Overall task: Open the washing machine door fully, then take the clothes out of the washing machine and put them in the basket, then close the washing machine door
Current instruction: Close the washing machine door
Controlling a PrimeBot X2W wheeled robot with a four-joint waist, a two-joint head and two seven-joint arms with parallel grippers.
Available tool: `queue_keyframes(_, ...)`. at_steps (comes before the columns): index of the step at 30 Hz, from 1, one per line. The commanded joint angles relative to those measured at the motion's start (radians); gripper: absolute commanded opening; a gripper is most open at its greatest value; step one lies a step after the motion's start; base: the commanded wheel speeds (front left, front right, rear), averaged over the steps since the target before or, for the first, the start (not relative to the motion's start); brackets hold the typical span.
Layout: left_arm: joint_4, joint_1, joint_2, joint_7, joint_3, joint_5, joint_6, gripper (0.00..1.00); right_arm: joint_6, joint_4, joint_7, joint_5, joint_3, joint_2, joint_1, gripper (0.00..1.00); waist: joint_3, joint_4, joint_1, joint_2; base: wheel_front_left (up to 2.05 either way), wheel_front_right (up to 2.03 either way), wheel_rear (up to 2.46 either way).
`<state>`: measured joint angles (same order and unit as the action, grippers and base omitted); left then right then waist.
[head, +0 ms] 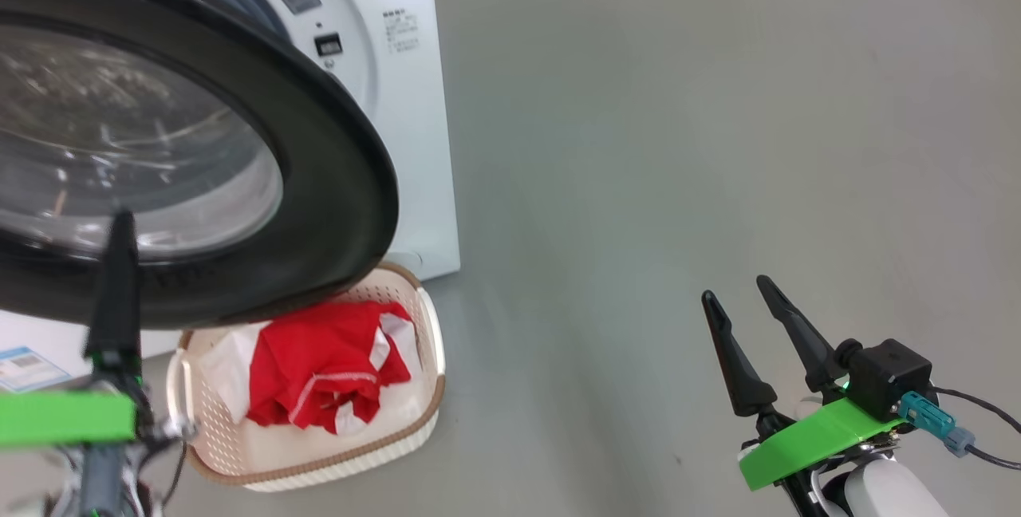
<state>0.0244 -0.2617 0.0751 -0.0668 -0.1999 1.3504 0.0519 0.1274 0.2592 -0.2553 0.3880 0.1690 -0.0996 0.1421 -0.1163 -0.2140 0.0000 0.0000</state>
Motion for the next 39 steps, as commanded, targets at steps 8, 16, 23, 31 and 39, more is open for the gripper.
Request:
queue_keyframes(8,-0.039,0.176,0.067,0.148,0.047,-0.288,0.054,1.0,0.003,-0.021,-0.006,0.015,0.01,-0.014,-0.027,1.0,0.102,0.034,0.0,0.0,0.0,0.0,0.0)
queue_keyframes(16,-0.021,0.278,0.123,0.284,0.098,-0.555,0.054,1.0,0.003,-0.036,-0.006,-0.022,0.008,-0.024,-0.045,1.0,0.128,0.052,0.0,0.0,0.0,0.0,0.0)
queue_keyframes(23,-0.002,0.332,0.136,0.326,0.12,-0.789,0.039,1.0,0.003,-0.048,-0.006,-0.048,-0.015,-0.017,-0.067,1.0,0.143,0.066,0.0,0.0,0.0,0.0,0.0)
queue_keyframes(31,-0.007,0.377,0.11,0.328,0.078,-1.035,0.035,1.0,0.003,-0.06,-0.006,-0.057,-0.03,-0.003,-0.08,1.0,0.154,0.067,0.0,0.0,0.0,0.0,0.0)
queue_keyframes(39,0.031,0.399,0.063,0.328,0.034,-1.122,0.048,1.0,0.003,-0.06,-0.006,-0.058,-0.035,0.004,-0.078,1.0,0.157,0.064,0.0,0.0,0.0,0.0,0.0)
